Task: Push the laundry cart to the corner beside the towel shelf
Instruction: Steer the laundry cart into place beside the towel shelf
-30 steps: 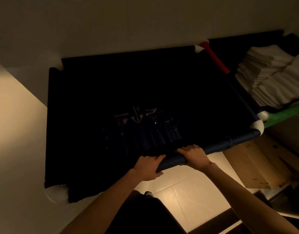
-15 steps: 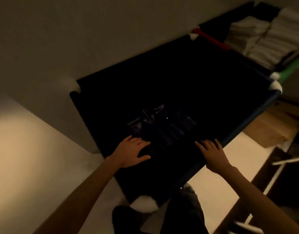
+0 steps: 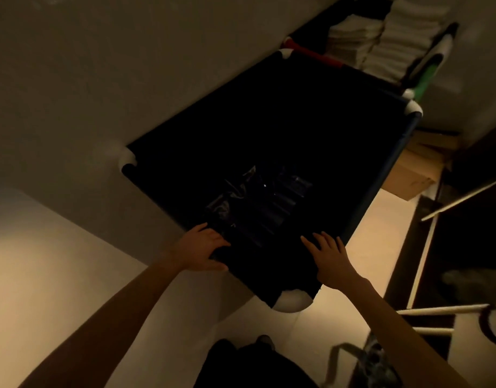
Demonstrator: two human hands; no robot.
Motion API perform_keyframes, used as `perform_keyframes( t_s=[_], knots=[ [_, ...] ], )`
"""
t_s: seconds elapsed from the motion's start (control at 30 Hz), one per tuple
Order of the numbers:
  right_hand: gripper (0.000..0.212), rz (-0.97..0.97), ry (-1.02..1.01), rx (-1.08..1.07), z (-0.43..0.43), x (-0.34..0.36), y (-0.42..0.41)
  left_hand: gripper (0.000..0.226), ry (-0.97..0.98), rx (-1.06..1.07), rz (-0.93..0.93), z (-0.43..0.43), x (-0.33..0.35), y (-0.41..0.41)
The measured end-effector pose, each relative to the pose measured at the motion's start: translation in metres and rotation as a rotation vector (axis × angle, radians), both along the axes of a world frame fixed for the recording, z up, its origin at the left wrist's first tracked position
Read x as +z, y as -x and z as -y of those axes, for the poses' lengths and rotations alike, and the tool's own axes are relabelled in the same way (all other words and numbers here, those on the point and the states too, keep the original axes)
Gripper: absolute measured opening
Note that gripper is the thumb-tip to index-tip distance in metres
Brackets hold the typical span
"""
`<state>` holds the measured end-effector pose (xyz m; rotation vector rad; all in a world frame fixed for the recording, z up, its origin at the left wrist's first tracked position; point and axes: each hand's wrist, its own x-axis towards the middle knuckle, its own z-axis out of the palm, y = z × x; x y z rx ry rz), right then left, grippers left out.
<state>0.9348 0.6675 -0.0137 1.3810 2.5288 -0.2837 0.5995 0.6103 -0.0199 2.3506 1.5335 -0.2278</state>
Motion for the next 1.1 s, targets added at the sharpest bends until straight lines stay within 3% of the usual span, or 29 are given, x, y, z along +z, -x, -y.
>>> perform_keyframes(
  t_s=[0.13,0.23,0.33,0.4,0.57,0.8,0.93,1.1],
  knots=[
    [0.066,-0.107,-0.025,-0.113,0.015,0.007,0.028,0.086,-0.162,-0.035,0.002,-0.005,-0.015,0.006],
    [0.060,-0.158,-0.010,-0.184,0.038,0.006,0.064,0.088,-0.174,-0.093,0.045,-0.013,-0.020,0.015],
    [0.099,-0.157,0.054,-0.232,0.067,0.001,0.113,0.095,-0.189,-0.148,0.077,-0.025,-0.024,0.038],
    [0.107,-0.134,0.079,-0.326,0.088,-0.009,0.149,0.092,-0.203,-0.184,0.100,-0.033,-0.023,0.061],
    [0.065,-0.106,-0.228,-0.463,0.094,-0.029,0.196,0.091,-0.241,-0.168,0.052,-0.049,-0.016,0.103],
    [0.056,-0.027,-0.351,-0.350,0.087,-0.040,0.187,0.097,-0.230,-0.173,0.003,-0.054,-0.021,0.102],
    [0.055,-0.097,-0.460,-0.305,0.078,-0.045,0.181,0.080,-0.205,-0.174,-0.078,-0.063,-0.015,0.097],
    [0.051,-0.146,-0.613,-0.252,0.074,-0.058,0.161,0.096,-0.315,-0.177,0.039,-0.064,-0.026,0.085]
  ],
)
